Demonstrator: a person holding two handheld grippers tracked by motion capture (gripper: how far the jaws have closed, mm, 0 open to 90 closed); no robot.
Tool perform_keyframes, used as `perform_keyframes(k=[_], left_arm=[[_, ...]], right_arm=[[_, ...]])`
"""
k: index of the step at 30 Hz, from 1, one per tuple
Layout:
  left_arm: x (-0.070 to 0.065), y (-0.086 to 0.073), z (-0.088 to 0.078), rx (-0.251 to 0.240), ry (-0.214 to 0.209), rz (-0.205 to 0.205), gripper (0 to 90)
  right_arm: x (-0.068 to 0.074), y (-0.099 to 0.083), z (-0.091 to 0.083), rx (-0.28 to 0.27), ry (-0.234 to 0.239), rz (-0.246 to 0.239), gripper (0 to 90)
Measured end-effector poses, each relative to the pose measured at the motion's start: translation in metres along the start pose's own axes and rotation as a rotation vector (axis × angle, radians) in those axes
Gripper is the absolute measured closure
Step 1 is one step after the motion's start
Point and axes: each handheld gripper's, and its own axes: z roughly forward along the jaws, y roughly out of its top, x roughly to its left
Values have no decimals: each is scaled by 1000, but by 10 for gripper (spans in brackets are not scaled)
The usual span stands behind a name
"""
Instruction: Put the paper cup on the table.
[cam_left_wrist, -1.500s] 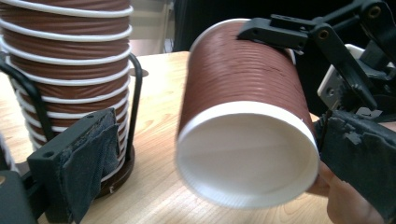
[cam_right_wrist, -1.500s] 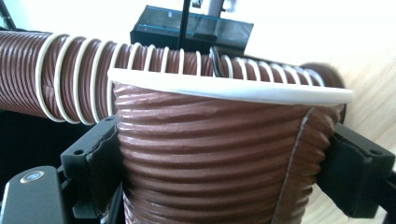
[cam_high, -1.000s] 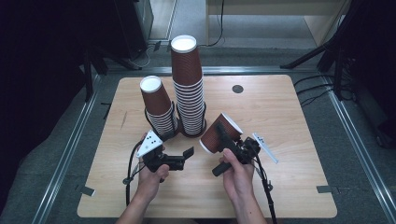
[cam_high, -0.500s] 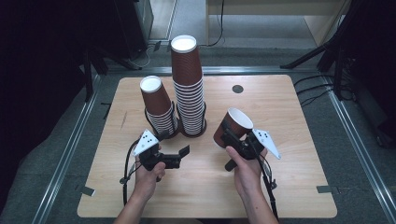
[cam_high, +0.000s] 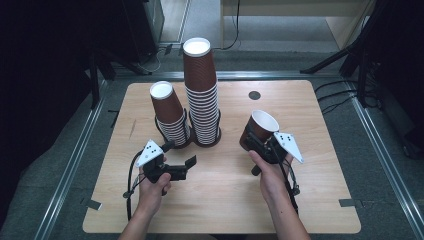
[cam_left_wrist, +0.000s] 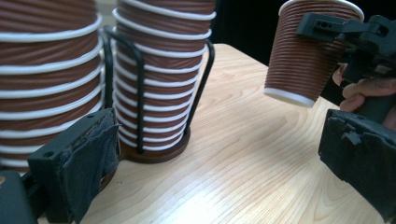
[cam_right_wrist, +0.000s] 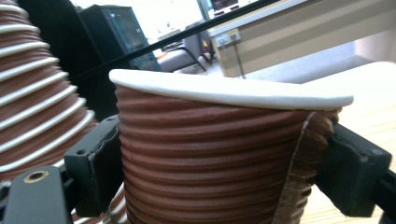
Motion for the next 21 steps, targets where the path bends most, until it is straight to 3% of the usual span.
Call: perform_keyframes(k=[8,14,18,21], left_arm=[[14,-8,-12,8,46,-16,0],[27,-19,-24,24,86,-37,0],[37,-26,-36,26,123,-58,0],[46,-32,-48,33,155,-66,0]], right_arm=[[-16,2,13,-31,-19,-79,130],[-28,5,27,-34,-48,-77,129],[-37,4,39,-32,-27,-53,129],[-43,4,47,-31,-37,-70,129]])
